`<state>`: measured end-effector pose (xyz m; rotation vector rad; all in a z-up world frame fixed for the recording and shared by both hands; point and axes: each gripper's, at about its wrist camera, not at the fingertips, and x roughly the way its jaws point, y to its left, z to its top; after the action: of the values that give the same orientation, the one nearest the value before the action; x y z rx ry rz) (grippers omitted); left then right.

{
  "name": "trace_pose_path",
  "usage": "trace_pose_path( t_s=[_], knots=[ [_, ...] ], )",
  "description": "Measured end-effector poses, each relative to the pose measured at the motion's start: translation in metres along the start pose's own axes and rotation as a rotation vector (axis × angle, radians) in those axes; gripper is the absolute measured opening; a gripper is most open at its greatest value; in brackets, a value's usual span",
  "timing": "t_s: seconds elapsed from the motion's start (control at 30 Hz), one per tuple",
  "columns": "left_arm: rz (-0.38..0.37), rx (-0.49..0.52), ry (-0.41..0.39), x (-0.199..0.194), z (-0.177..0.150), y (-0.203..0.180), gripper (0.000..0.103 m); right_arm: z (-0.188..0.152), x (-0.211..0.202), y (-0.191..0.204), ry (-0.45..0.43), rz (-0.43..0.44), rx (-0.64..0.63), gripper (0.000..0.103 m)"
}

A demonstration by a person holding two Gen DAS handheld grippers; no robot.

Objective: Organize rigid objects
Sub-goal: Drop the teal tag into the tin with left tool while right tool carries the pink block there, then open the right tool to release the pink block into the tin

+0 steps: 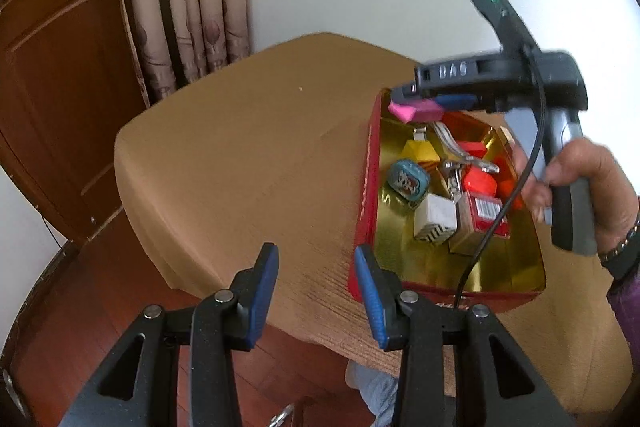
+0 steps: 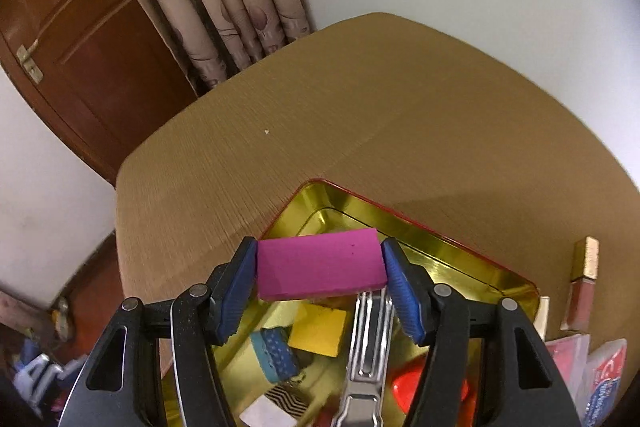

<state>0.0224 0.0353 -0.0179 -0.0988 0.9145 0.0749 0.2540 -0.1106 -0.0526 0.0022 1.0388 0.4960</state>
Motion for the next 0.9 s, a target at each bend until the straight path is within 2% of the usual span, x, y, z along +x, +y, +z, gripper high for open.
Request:
trace_pose_path(
  t_s=[0.07, 0.13, 0.2, 0.23, 0.27, 0.3, 0.33, 0.4, 0.43, 0.5, 0.63, 0.7, 0.77, 0.83, 0.9],
  knots=[
    [-0.007, -0.001, 0.003, 0.001, -0.001, 0.0, 0.041, -0.004, -0.016, -0.006, -0.031, 0.033, 0.044, 0.064],
    [0.01, 0.011, -0.015, -0.002, -0.002, -0.002, 0.041, -0.016, -0.049, -0.012, -0.106, 0.044, 0.097, 0.064],
    [0.03, 0.022, -0.041, -0.005, -0.003, -0.004, 0.041, -0.044, -0.1, -0.02, -0.232, 0.003, 0.164, 0.068],
    [0.035, 0.032, -0.051, -0.008, -0.005, -0.007, 0.041, -0.06, -0.119, -0.029, -0.275, -0.039, 0.186, 0.071],
    [0.036, 0.041, -0.059, -0.01, -0.006, -0.009, 0.041, -0.078, -0.138, -0.04, -0.318, -0.108, 0.205, 0.079],
    [0.04, 0.051, -0.069, -0.012, -0.007, -0.011, 0.041, -0.107, -0.161, -0.055, -0.365, -0.232, 0.222, 0.083],
    [0.041, 0.063, -0.08, -0.014, -0.008, -0.014, 0.041, -0.128, -0.173, -0.066, -0.38, -0.316, 0.227, 0.085],
    [0.04, 0.084, -0.092, -0.019, -0.01, -0.019, 0.041, -0.17, -0.19, -0.093, -0.356, -0.489, 0.227, 0.088],
    [0.034, 0.097, -0.103, -0.023, -0.012, -0.023, 0.041, -0.194, -0.194, -0.108, -0.31, -0.557, 0.239, 0.088],
    [0.018, 0.123, -0.122, -0.03, -0.016, -0.03, 0.041, -0.244, -0.199, -0.133, -0.244, -0.617, 0.27, 0.088],
    [0.02, 0.193, -0.173, -0.048, -0.023, -0.051, 0.041, -0.313, -0.201, -0.152, -0.192, -0.624, 0.323, 0.088],
    [0.011, 0.215, -0.185, -0.059, -0.026, -0.063, 0.041, -0.331, -0.199, -0.159, -0.189, -0.601, 0.339, 0.088],
    [-0.008, 0.214, -0.175, -0.066, -0.028, -0.074, 0.041, -0.327, -0.198, -0.165, -0.196, -0.544, 0.34, 0.088],
    [-0.041, 0.211, -0.15, -0.072, -0.028, -0.088, 0.041, -0.304, -0.194, -0.164, -0.215, -0.509, 0.299, 0.089],
    [-0.066, 0.22, -0.12, -0.074, -0.025, -0.1, 0.041, -0.274, -0.183, -0.163, -0.224, -0.474, 0.243, 0.096]
  ],
)
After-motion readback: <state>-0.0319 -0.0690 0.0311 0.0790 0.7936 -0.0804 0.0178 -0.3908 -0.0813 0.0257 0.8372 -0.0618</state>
